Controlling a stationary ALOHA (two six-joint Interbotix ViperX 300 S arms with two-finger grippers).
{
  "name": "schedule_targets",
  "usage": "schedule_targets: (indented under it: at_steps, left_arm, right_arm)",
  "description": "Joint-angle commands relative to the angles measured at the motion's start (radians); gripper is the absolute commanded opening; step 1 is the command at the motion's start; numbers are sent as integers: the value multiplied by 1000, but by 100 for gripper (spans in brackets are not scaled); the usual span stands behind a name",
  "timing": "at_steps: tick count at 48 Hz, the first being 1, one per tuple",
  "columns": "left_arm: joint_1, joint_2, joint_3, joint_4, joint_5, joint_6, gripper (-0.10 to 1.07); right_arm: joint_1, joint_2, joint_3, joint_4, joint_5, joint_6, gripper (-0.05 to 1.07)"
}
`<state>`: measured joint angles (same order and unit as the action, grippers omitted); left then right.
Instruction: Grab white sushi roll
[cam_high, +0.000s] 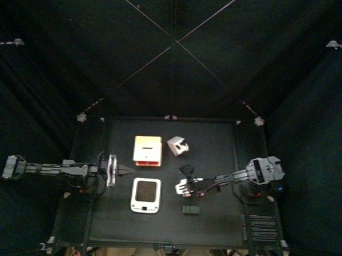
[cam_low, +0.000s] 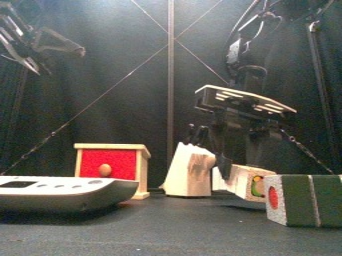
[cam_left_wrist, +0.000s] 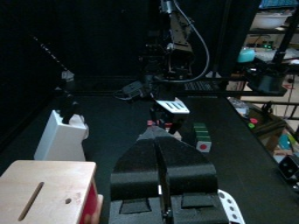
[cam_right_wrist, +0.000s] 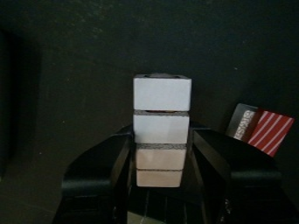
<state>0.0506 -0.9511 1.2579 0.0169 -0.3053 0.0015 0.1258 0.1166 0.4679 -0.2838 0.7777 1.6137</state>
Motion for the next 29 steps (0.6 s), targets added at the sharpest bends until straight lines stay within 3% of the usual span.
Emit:
schedule_targets:
  at_steps: [1,29]
  left_arm:
    - [8,5,-9,0,-3,-2,-1]
    - [25,5,-9,0,-2,2,-1]
  right_arm:
    - [9,-51,-21,-6,0,0,38]
    - [12,-61,-57,-63,-5,8,37]
